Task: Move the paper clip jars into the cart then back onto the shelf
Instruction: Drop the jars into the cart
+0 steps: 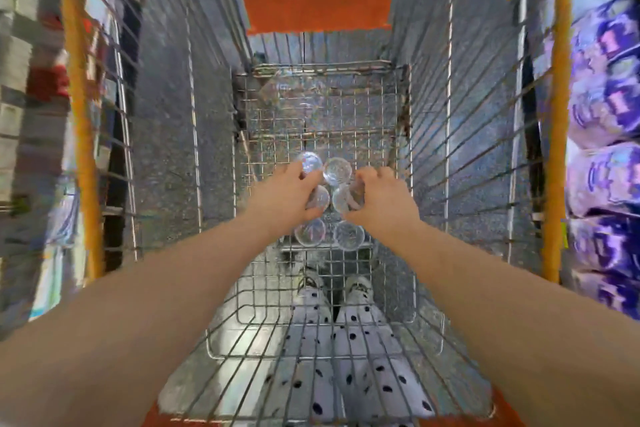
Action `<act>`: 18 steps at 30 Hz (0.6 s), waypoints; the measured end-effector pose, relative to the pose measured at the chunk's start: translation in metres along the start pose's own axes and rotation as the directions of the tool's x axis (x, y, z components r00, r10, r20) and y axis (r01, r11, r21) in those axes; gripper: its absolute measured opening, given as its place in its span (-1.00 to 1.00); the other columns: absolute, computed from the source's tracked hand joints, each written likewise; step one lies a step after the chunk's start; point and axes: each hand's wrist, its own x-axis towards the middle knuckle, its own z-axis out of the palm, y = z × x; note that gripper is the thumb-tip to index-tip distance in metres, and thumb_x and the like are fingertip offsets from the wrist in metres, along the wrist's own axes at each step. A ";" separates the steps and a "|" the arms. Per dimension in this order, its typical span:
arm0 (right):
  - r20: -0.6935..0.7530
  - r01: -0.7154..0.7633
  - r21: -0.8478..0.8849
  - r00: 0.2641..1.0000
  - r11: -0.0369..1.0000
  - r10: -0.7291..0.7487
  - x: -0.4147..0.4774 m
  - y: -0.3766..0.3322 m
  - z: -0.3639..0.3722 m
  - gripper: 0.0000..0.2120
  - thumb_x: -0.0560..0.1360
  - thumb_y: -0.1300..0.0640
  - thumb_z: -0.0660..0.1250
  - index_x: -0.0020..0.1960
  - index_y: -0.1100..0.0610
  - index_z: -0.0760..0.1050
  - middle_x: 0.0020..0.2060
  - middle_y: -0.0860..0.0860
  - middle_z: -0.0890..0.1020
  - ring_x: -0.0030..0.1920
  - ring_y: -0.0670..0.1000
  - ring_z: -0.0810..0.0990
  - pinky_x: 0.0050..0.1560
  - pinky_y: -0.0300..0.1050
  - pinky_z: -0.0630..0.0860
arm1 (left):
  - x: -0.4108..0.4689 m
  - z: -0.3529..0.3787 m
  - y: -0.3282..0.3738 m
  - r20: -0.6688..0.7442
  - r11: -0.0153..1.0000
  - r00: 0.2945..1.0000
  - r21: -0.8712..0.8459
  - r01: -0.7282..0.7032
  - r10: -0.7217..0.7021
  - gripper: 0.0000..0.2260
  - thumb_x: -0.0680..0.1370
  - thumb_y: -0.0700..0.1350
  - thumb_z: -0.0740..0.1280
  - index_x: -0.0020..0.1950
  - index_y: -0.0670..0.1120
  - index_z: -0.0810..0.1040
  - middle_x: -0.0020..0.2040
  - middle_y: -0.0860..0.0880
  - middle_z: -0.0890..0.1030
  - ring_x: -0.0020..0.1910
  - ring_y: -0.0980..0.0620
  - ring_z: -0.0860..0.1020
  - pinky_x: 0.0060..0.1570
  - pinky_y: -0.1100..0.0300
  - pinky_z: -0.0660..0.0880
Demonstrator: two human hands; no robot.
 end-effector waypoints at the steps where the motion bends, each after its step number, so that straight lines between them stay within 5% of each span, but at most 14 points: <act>1: 0.016 -0.050 0.018 0.999 0.999 0.049 0.001 0.004 0.010 -0.41 0.38 -0.07 0.46 0.29 0.06 0.30 0.21 0.11 0.39 0.19 0.18 0.40 0.15 0.05 0.42 | 0.000 0.012 -0.001 -0.001 1.000 1.000 0.003 0.023 -0.023 -0.51 0.49 0.20 0.27 0.30 -0.02 0.26 0.17 -0.11 0.34 0.11 -0.11 0.41 -0.09 0.01 0.49; 6: -0.005 -0.236 -0.035 0.972 0.971 0.236 0.003 0.024 0.053 -0.37 0.41 -0.15 0.40 0.33 0.09 0.24 0.25 0.14 0.35 0.26 0.20 0.35 0.15 0.07 0.43 | -0.002 0.062 -0.018 0.007 0.993 0.993 -0.035 0.116 -0.115 -0.49 0.52 0.18 0.25 0.36 -0.03 0.25 0.24 -0.12 0.33 0.20 -0.09 0.35 0.02 0.05 0.46; 9: -0.036 -0.311 0.039 0.949 0.950 0.312 0.005 0.032 0.064 -0.49 0.44 0.04 0.42 0.29 0.09 0.26 0.25 0.14 0.36 0.24 0.17 0.35 0.19 0.05 0.39 | -0.007 0.082 -0.026 0.061 0.965 0.968 -0.082 0.249 -0.245 -0.52 0.51 0.07 0.33 0.35 -0.04 0.26 0.24 -0.12 0.31 0.22 -0.09 0.34 0.06 0.02 0.50; 18: -0.035 -0.326 0.167 0.941 0.930 0.336 0.021 0.042 0.082 -0.48 0.45 0.18 0.37 0.33 0.10 0.24 0.25 0.13 0.30 0.19 0.12 0.35 0.17 -0.04 0.38 | 0.004 0.117 -0.022 0.062 0.941 0.953 -0.150 0.303 -0.297 -0.52 0.47 -0.16 0.39 0.34 -0.07 0.30 0.27 -0.17 0.31 0.25 -0.14 0.30 0.14 -0.03 0.49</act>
